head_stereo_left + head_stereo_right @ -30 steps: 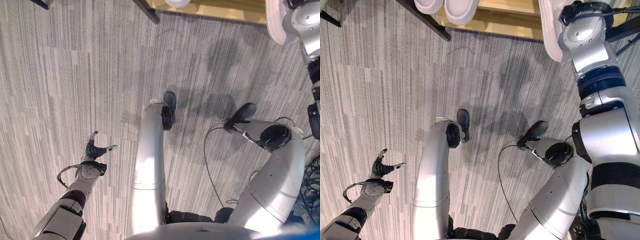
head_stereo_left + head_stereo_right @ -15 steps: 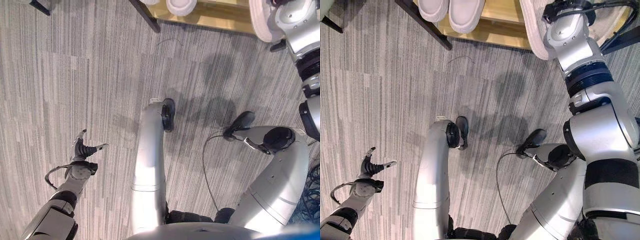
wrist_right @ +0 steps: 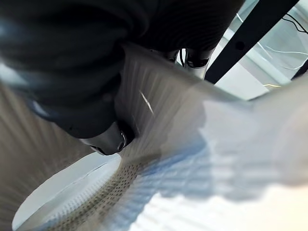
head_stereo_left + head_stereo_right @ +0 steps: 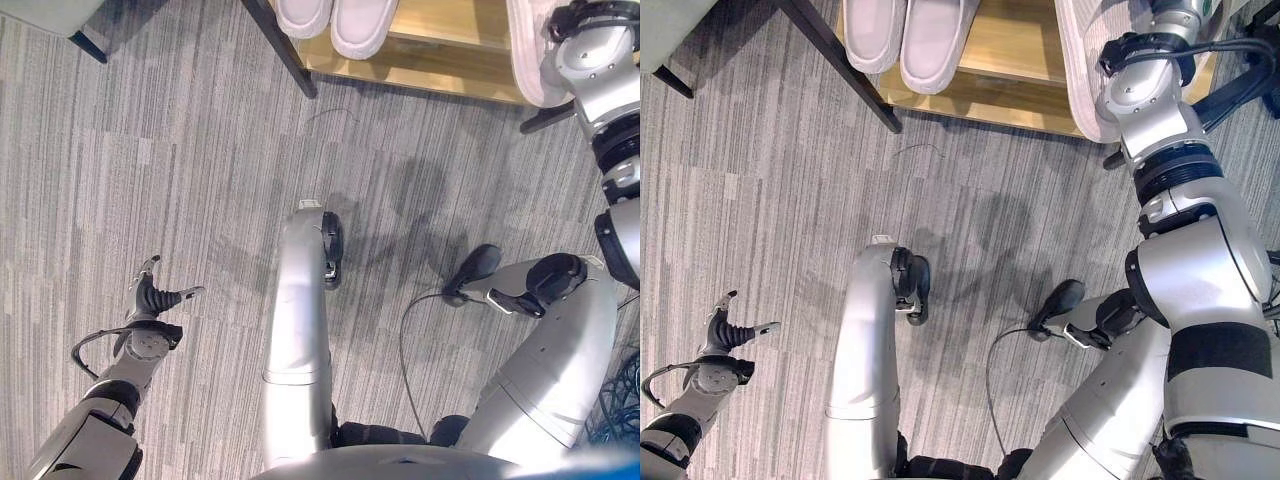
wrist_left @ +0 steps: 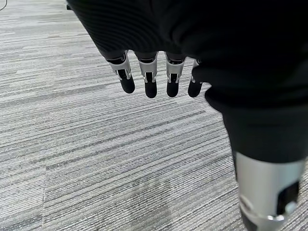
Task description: Arrange the slippers neatly on the shoe rack.
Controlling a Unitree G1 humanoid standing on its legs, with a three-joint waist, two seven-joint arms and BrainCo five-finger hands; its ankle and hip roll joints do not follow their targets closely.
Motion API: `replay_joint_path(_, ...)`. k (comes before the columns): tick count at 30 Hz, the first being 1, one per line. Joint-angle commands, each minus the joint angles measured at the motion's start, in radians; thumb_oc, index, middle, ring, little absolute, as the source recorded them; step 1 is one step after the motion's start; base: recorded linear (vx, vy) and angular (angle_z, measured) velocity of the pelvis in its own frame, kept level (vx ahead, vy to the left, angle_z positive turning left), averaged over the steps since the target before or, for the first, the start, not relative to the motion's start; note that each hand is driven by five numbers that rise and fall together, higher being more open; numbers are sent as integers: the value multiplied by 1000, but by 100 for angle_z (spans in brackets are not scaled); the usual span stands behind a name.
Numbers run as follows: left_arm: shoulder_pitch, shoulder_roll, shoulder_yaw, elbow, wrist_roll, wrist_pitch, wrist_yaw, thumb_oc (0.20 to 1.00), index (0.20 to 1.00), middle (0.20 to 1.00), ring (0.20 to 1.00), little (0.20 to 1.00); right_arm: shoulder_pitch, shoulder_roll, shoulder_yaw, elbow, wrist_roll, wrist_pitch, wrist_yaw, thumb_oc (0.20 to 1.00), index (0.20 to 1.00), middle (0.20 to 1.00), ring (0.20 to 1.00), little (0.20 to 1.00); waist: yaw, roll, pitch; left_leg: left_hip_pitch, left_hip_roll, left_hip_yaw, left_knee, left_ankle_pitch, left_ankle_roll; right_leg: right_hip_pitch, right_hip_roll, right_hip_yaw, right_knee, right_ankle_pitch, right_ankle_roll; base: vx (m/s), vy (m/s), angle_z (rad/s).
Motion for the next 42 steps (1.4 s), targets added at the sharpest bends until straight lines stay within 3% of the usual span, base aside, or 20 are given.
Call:
replay_joint_path(1, 33, 22, -30, 61, -19, -9, 33, 1000, 1000, 1000, 1000, 1000, -55, -13, -7, 17, 57, -41, -30, 200, 200, 200, 200, 200, 4, 60, -23, 61, -8, 16, -15, -148, 28, -22, 13, 29, -62, -51, 51, 20, 13, 3)
replay_joint_path(5, 40, 13, -37, 78, -12, -6, 30, 1000, 1000, 1000, 1000, 1000, -66, -11, 2, 36, 54, -34, -30, 200, 200, 200, 200, 200, 9, 52, -23, 61, -7, 23, -34, -142, 24, -22, 14, 35, -76, -40, 57, 4, 0, 1)
replay_joint_path(6, 37, 12, -41, 81, -15, -7, 28, 1000, 1000, 1000, 1000, 1000, -77, -4, 7, 50, 58, -31, -27, 1000, 1000, 1000, 1000, 1000, 10, 51, -23, 61, -8, 23, -37, -141, 22, -22, 16, 38, -77, -37, 59, 0, 0, 0)
replay_joint_path(13, 56, 0, -55, 68, -19, -15, 22, 1000, 1000, 1000, 1000, 1000, -116, 8, 25, 154, 10, 19, -71, 1000, 1000, 1000, 1000, 1000, 20, 66, -23, 61, -5, 26, -41, -141, 16, -22, 17, 41, -79, -30, 62, 9, 2, 0)
replay_joint_path(19, 74, -30, -71, 94, 1, 10, -9, 1000, 1000, 1000, 1000, 1000, -82, 26, 22, 124, 49, 5, -1, 1000, 1000, 1000, 1000, 1000, 11, 60, -23, 61, 1, 28, -33, -141, 13, -22, 20, 50, -74, -26, 64, 0, 2, -1)
replay_joint_path(24, 70, -38, -51, 123, -4, 27, -17, 1000, 1000, 1000, 1000, 1000, -38, 43, -5, 5, 92, -51, 22, 1000, 1000, 1000, 1000, 1000, 5, 50, -23, 61, 5, 21, -27, -136, 10, -22, 28, 60, -69, -22, 62, -1, 1, -1)
replay_joint_path(27, 77, -52, -9, 120, -2, 29, -19, 1000, 1000, 1000, 1000, 1000, 27, 29, -28, -192, 124, -114, 72, 1000, 1000, 1000, 1000, 1000, -7, 29, -23, 61, 9, 15, -32, -132, 5, -22, 38, 70, -74, -10, 65, -10, -4, -1)
replay_joint_path(33, 99, -85, 39, 118, -12, 38, -13, 1000, 1000, 1000, 1000, 1000, 166, 42, -96, -382, 116, -122, 93, 1000, 1000, 1000, 1000, 1000, -28, 8, -23, 61, 18, 7, -32, -133, 2, -22, 53, 73, -79, -8, 64, -15, 8, -5)
replay_joint_path(36, 90, -82, 58, 118, -15, 37, -18, 1000, 1000, 1000, 1000, 1000, 226, 55, -106, -401, 141, -121, 153, 1000, 1000, 1000, 1000, 1000, -35, 9, -23, 61, 19, -2, -19, -139, 1, -22, 58, 66, -75, -10, 63, -34, 14, -13)
replay_joint_path(42, 93, -86, 78, 107, -19, 38, -10, 1000, 1000, 1000, 1000, 1000, 307, 95, -119, -461, 115, -104, 169, 1000, 1000, 1000, 1000, 1000, -42, 3, -23, 61, 22, -17, -18, -135, -2, -22, 62, 61, -78, -10, 62, -27, 5, -9)
